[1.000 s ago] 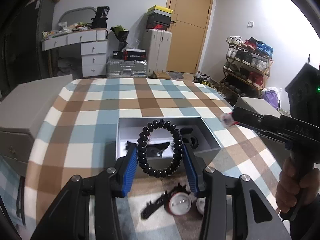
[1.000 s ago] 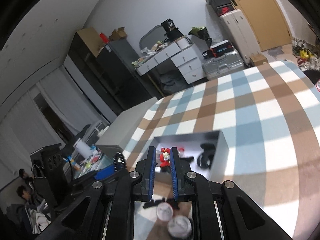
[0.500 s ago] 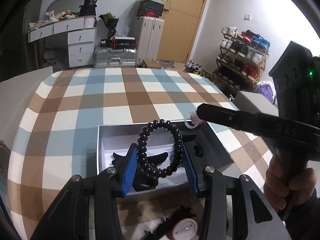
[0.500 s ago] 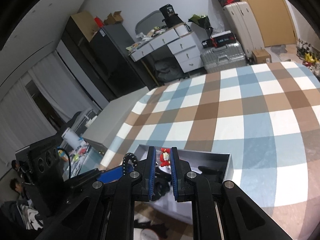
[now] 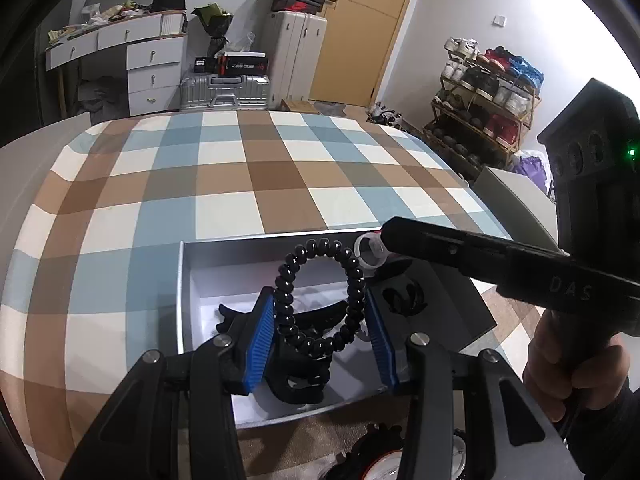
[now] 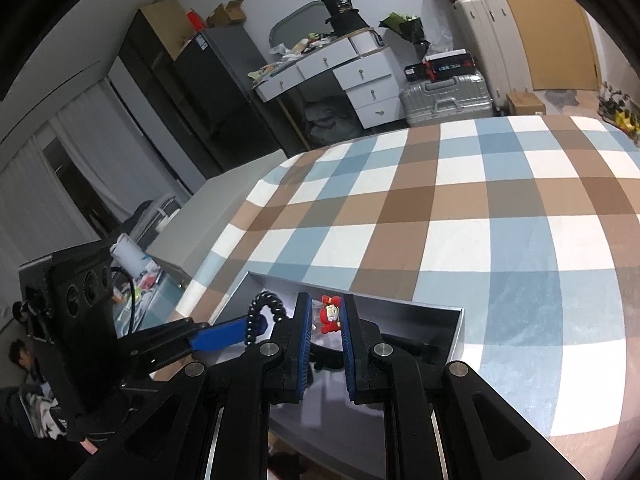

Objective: Organize jewelry
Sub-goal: 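Drop the bead bracelet in the box with the left gripper while the right drops the charm, then withdraw both grippers from the silver box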

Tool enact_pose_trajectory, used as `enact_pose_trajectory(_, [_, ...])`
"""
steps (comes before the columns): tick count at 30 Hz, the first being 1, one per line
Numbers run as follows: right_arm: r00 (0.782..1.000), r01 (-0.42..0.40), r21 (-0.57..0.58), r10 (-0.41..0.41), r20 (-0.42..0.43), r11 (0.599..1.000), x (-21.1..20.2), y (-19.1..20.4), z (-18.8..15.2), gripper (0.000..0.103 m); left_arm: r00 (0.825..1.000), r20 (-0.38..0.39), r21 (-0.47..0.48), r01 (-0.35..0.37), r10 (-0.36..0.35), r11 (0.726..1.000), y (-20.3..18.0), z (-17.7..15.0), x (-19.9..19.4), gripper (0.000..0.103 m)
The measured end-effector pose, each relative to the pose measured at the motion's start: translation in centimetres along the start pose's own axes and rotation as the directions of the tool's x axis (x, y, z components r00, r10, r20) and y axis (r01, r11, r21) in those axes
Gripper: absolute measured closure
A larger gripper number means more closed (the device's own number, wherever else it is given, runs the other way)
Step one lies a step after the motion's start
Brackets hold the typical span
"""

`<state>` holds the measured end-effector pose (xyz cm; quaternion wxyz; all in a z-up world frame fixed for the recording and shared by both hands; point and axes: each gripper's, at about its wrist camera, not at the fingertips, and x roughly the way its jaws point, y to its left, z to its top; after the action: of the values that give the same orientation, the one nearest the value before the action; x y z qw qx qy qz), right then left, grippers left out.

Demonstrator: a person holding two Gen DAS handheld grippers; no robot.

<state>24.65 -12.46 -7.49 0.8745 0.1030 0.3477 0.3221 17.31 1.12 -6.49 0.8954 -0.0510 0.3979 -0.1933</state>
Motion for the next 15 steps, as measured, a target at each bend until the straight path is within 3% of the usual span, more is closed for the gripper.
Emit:
enact_pose_trajectory(9, [0.999,0.004,0.027,-0.005,0.038,1.000,-0.8,-1.0,0.0,0.086,1.000,0.000,0.029,0.024,-0.024,0.999,-0.7,1.0,0.2,0.059])
enact_pose_trajectory(13, [0.997,0.000,0.056,-0.005,0.080,0.998,-2.3,-1.4,-0.3,0.073,1.000,0.006,0.067,0.002,-0.002,0.998,-1.6,1.0,0.0,0.039])
enact_pose_trajectory(15, [0.994,0.009,0.055,-0.015,0.110,0.998,-3.3,-1.3,-0.7,0.061,0.999,0.036,0.061,-0.022,0.020,0.998,-1.6,0.8,-0.6,0.036])
